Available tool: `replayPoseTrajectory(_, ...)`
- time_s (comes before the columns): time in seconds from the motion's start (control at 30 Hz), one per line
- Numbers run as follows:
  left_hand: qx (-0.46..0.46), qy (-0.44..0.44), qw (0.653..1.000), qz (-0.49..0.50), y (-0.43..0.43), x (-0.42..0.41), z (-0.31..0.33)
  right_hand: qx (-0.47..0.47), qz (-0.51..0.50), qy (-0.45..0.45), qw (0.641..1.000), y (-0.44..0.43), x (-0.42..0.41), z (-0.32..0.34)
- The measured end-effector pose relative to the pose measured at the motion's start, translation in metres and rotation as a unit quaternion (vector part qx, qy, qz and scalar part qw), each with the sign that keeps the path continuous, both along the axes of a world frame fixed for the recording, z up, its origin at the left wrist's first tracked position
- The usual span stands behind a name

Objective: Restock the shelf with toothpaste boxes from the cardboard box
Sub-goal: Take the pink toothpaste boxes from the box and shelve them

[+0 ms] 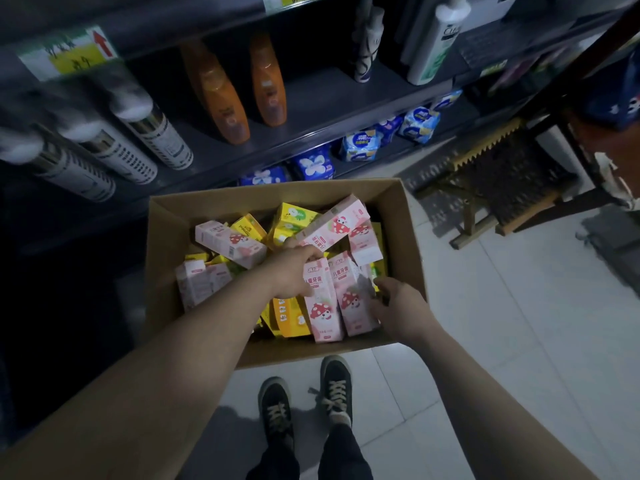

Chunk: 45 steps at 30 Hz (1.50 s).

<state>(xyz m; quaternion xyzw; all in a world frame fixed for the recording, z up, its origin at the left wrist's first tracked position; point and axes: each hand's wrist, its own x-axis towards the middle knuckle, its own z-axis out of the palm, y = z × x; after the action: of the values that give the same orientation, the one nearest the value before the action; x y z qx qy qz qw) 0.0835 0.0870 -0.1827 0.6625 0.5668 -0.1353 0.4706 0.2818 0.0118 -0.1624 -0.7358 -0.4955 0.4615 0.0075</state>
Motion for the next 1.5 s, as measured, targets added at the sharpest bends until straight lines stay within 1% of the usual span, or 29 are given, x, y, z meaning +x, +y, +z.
replayPoseTrajectory(0.07,0.0,-0.032,0.999,0.028,0.0,-0.001,0.005,-0.003,-0.002,0.0,1.0,0.0,-0.002,-0.002)
replayPoseTrajectory(0.13,-0.026,-0.063,0.995,0.073,0.0,-0.009,0.006,-0.013,-0.002,-0.01,1.0,-0.001,-0.005,-0.006)
replayPoseTrajectory(0.2,-0.038,-0.07,0.991,0.107,0.0,-0.02,0.011,-0.027,0.004,-0.03,0.999,-0.003,-0.008,-0.011)
replayPoseTrajectory(0.3,-0.034,-0.086,0.983,0.157,-0.004,-0.04,0.014,-0.056,0.007,-0.061,0.996,-0.004,-0.013,-0.016)
replayPoseTrajectory(0.4,-0.018,-0.127,0.966,0.225,-0.013,-0.06,0.015,-0.081,-0.002,-0.071,0.994,-0.005,-0.015,-0.017)
replayPoseTrajectory(0.57,0.035,-0.156,0.932,0.326,-0.032,-0.088,0.028,-0.073,-0.004,-0.083,0.994,-0.003,-0.025,0.002)
replayPoseTrajectory(0.67,0.054,-0.189,0.9,0.39,-0.043,-0.105,0.05,-0.045,-0.009,-0.071,0.996,0.0,-0.036,0.027)
replayPoseTrajectory(0.77,0.088,-0.198,0.872,0.438,-0.052,-0.126,0.077,0.014,-0.003,-0.043,0.999,0.003,-0.052,0.061)
replayPoseTrajectory(0.93,0.183,-0.222,0.824,0.489,-0.066,-0.156,0.141,0.107,0.0,0.043,0.993,0.011,-0.09,0.126)
replayPoseTrajectory(1.03,0.226,-0.219,0.797,0.517,-0.08,-0.18,0.177,0.134,0.007,0.096,0.986,0.016,-0.115,0.163)
replayPoseTrajectory(1.2,0.281,-0.201,0.744,0.572,-0.125,-0.215,0.231,0.177,0.078,0.151,0.969,0.019,-0.153,0.221)
replayPoseTrajectory(1.33,0.341,-0.153,0.707,0.601,-0.178,-0.225,0.275,0.195,0.16,0.2,0.947,0.013,-0.183,0.263)
replayPoseTrajectory(1.4,0.374,-0.146,0.658,0.637,-0.21,-0.225,0.29,0.203,0.203,0.226,0.931,0.006,-0.197,0.281)
replayPoseTrajectory(1.5,0.389,-0.165,0.569,0.705,-0.265,-0.22,0.311,0.213,0.265,0.263,0.903,-0.013,-0.219,0.305)
